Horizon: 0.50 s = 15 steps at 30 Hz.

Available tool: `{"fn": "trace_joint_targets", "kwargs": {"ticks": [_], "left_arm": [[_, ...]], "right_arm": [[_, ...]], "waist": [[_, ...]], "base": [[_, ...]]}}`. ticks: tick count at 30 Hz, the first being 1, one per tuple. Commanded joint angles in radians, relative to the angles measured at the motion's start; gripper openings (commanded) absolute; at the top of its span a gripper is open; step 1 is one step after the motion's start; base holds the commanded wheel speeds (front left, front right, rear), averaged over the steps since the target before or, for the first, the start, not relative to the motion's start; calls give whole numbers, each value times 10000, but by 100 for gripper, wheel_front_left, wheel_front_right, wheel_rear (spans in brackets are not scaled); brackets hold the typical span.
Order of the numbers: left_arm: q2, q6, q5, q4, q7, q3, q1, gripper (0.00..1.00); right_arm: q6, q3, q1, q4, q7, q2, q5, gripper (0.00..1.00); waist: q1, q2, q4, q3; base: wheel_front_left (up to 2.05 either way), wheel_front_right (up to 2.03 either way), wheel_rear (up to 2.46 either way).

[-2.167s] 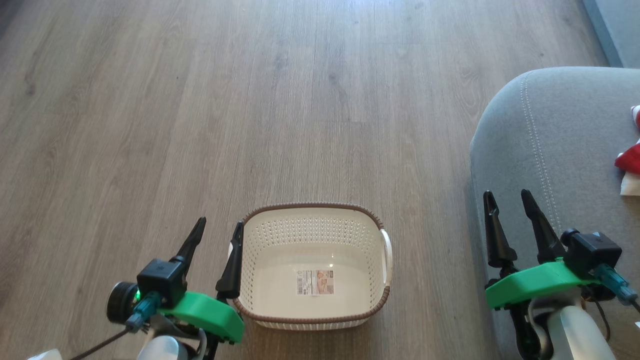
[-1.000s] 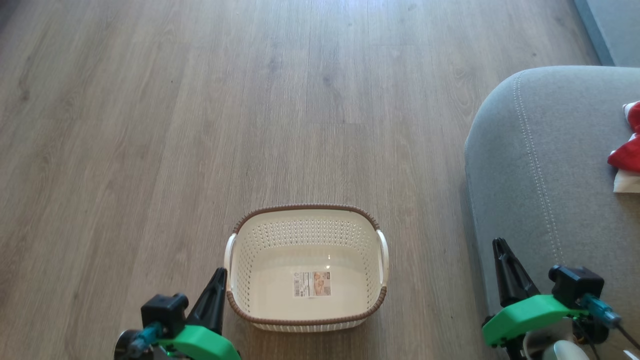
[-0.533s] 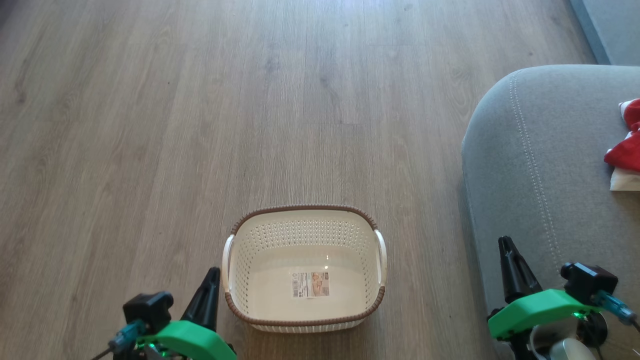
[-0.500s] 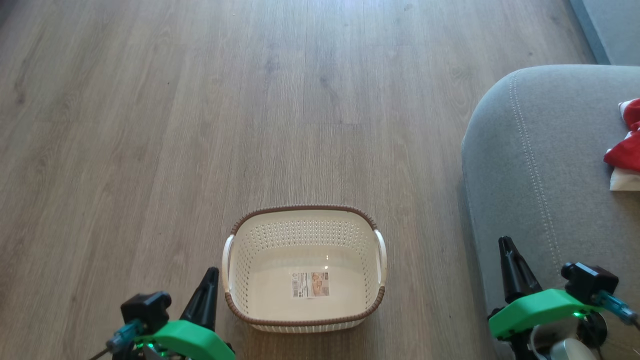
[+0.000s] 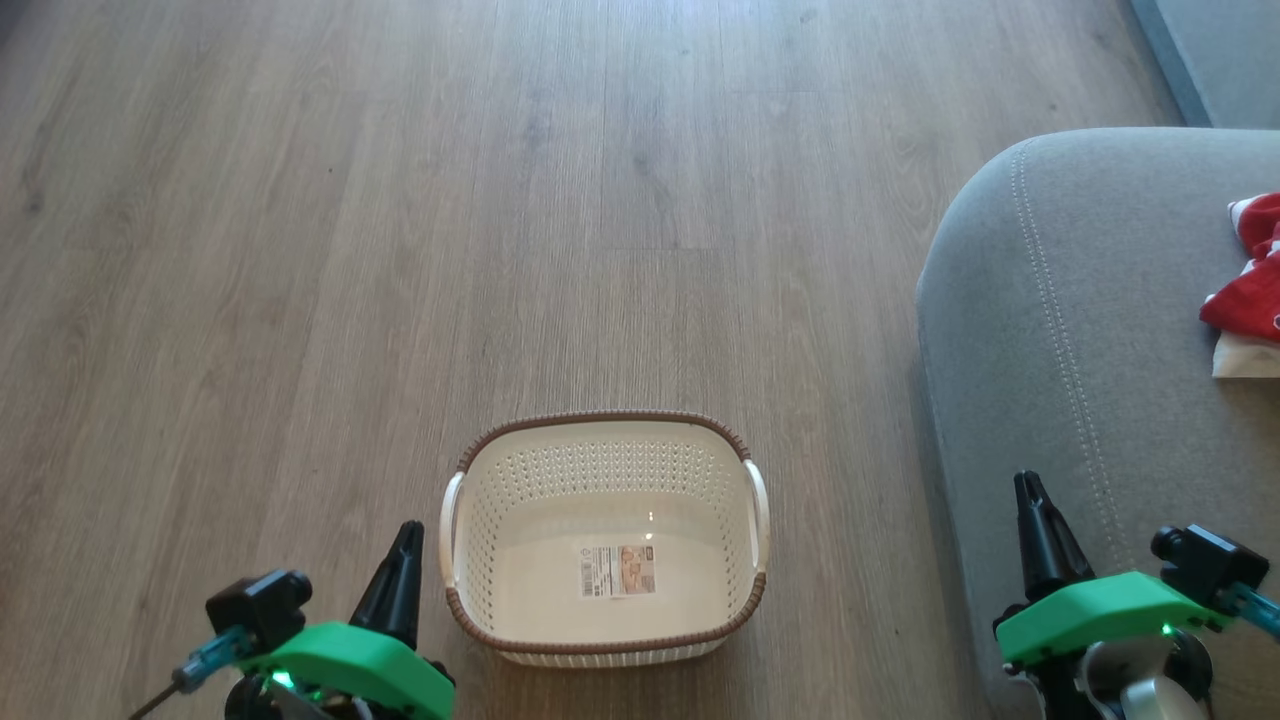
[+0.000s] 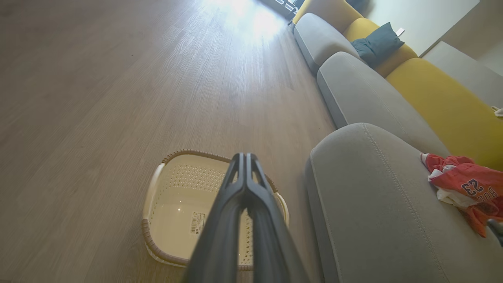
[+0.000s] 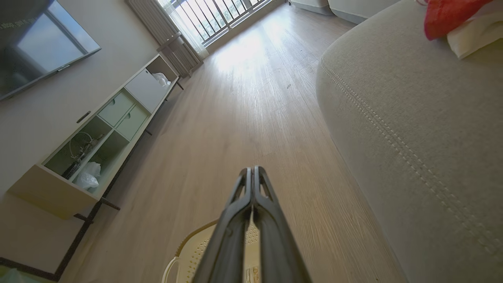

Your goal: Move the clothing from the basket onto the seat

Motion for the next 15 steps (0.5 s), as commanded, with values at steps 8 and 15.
{"fn": "trace_joint_targets", "kwargs": {"ticks": [8,15], "left_arm": [[89,-147,-1034,-382,215,408,-521,0],[100,-202,-1817,-400,410,566,-579,0]], "right_arm": [[29,-82,-523,-402,292,35,980,0],[33,-152,-562,-439,495,41,1721,0]], "waist": [[0,-1,-47,-10],[0,-1,-88,-18]], "base": [[0,0,0],[0,0,0]]}}
